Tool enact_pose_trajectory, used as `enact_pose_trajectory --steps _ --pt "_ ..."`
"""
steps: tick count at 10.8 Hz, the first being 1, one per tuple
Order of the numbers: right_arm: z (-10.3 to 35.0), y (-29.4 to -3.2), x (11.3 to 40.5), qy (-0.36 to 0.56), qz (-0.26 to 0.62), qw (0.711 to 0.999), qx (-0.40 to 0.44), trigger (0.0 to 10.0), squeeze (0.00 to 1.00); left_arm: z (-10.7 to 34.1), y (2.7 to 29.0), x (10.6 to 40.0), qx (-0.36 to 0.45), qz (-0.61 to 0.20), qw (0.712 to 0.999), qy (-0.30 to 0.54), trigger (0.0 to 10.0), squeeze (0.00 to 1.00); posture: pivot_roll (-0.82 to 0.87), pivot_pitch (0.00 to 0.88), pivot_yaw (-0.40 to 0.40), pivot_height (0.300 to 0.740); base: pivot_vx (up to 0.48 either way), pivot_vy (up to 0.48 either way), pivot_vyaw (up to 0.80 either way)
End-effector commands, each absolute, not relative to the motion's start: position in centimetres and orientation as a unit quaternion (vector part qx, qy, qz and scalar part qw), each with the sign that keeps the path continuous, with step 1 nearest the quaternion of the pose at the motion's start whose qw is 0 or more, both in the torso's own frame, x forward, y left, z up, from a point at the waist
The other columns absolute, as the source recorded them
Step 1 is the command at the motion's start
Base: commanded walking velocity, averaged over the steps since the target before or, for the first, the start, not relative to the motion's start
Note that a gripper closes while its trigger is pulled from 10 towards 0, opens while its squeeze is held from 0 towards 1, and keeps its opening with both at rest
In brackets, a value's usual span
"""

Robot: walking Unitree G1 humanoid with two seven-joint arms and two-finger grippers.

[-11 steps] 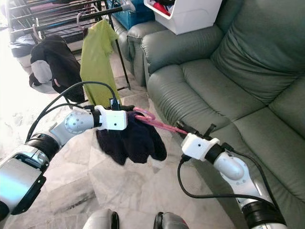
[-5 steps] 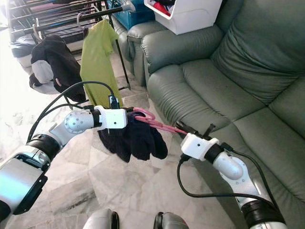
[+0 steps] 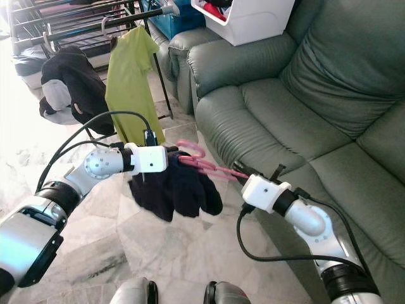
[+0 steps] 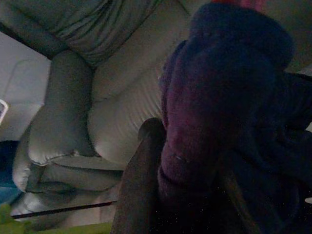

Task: Hang hanger

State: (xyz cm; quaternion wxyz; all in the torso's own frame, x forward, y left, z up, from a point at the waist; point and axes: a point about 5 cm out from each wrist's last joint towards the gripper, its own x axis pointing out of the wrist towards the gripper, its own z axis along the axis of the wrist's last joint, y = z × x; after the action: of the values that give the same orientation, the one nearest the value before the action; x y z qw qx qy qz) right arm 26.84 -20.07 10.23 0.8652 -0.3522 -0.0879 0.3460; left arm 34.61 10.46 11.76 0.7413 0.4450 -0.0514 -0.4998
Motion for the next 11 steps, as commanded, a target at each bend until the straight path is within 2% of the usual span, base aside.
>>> enact_pose_trajectory --steps 1,4,6,7,8,9,11 --pt "11.1 -19.1 27.0 -0.098 0.377 0.86 -0.329 10.0 1.0 11.4 10.1 34.4 0.432 -0.506 0.745 -0.046 0.0 0.0 -0.06 0.074 -0.005 0.74 0.0 0.0 0.0" --pt "12.6 -21.8 28.0 -0.062 0.371 0.869 -0.321 10.0 1.0 10.7 11.5 34.5 0.44 -0.485 0.755 -0.018 0.0 0.0 -0.08 0.068 -0.006 0.74 0.0 0.0 0.0" --pt "15.0 -23.6 29.3 -0.081 0.313 0.905 -0.276 10.0 1.0 9.9 12.7 34.5 0.45 -0.466 0.762 0.017 0.0 0.0 -0.07 0.064 -0.001 0.74 0.0 0.0 0.0" --pt "16.3 -23.5 29.8 -0.112 0.277 0.925 -0.234 10.0 1.0 9.5 13.3 34.5 0.45 -0.457 0.767 0.03 0.0 0.0 -0.07 0.063 0.003 0.74 0.0 0.0 0.0" --pt "16.7 -23.4 30.0 -0.125 0.26 0.931 -0.225 10.0 1.0 9.4 13.4 34.5 0.44 -0.45 0.776 0.033 0.0 0.0 -0.07 0.063 0.004 0.74 0.0 0.0 0.0" --pt "17.0 -22.6 30.2 -0.142 0.233 0.948 -0.164 10.0 1.0 9.3 13.5 34.5 0.432 -0.439 0.787 0.04 0.0 0.0 -0.07 0.062 0.007 0.74 0.0 0.0 0.0" --pt "17.0 -23.2 30.4 -0.159 0.154 0.965 -0.144 10.0 1.0 9.2 14.1 34.8 0.427 -0.416 0.801 0.05 0.0 0.0 -0.06 0.06 0.008 0.74 0.0 0.0 0.0"
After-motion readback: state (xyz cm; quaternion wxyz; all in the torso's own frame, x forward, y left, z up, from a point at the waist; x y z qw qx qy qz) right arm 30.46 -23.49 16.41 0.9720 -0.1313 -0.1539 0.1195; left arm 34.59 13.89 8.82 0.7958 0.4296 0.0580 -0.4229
